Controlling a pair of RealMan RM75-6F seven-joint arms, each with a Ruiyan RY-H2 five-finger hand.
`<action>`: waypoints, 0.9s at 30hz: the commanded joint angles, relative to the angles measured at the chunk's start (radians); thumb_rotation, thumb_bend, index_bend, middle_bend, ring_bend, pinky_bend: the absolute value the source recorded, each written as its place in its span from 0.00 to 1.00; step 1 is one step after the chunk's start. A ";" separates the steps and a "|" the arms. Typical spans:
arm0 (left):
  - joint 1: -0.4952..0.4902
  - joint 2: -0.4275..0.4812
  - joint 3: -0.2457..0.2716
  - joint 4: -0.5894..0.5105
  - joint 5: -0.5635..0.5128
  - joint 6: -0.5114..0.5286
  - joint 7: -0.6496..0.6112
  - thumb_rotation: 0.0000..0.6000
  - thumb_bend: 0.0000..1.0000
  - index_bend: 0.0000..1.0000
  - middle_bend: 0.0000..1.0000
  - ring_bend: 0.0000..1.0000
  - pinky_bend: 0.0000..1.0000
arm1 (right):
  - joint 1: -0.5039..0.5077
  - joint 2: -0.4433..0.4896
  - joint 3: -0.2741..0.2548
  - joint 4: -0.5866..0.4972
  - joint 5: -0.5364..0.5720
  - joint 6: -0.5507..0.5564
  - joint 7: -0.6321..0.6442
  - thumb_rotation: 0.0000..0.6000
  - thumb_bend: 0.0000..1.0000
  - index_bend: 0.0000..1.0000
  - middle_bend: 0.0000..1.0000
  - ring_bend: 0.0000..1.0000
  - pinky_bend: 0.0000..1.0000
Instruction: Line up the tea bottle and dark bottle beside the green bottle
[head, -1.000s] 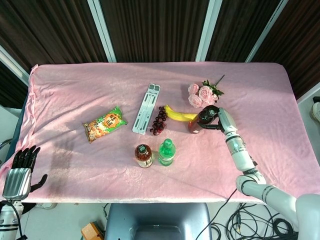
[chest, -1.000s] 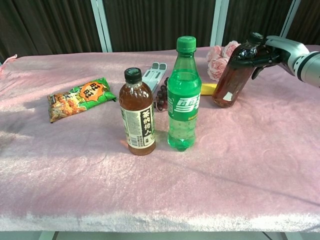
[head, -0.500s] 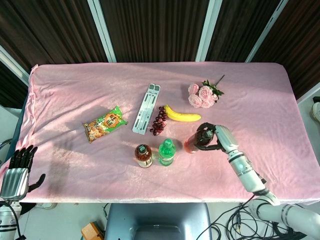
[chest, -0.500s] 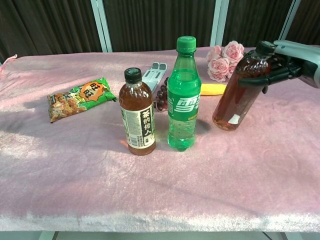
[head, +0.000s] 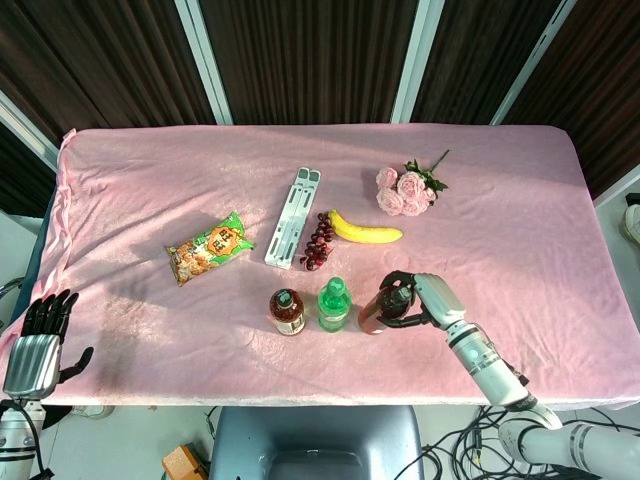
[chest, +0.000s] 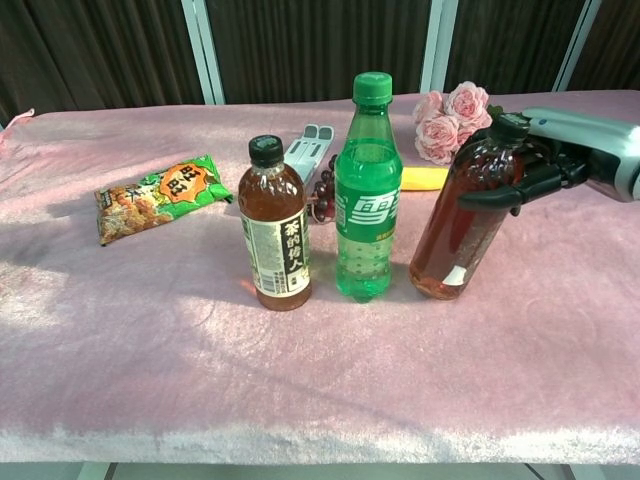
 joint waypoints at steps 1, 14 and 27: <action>0.000 0.001 0.001 -0.001 0.002 -0.002 -0.003 1.00 0.29 0.00 0.03 0.00 0.00 | 0.004 -0.009 0.005 0.001 0.008 -0.004 -0.006 1.00 0.38 1.00 0.63 0.57 0.71; 0.002 0.004 0.001 -0.004 0.001 -0.008 -0.005 1.00 0.28 0.00 0.03 0.00 0.00 | 0.015 -0.021 0.005 0.011 0.033 -0.032 -0.044 1.00 0.38 0.86 0.63 0.57 0.71; 0.005 0.004 -0.001 -0.004 0.002 -0.006 -0.002 1.00 0.28 0.00 0.03 0.00 0.00 | 0.016 0.006 -0.017 0.017 -0.034 -0.024 0.006 1.00 0.37 0.08 0.27 0.29 0.55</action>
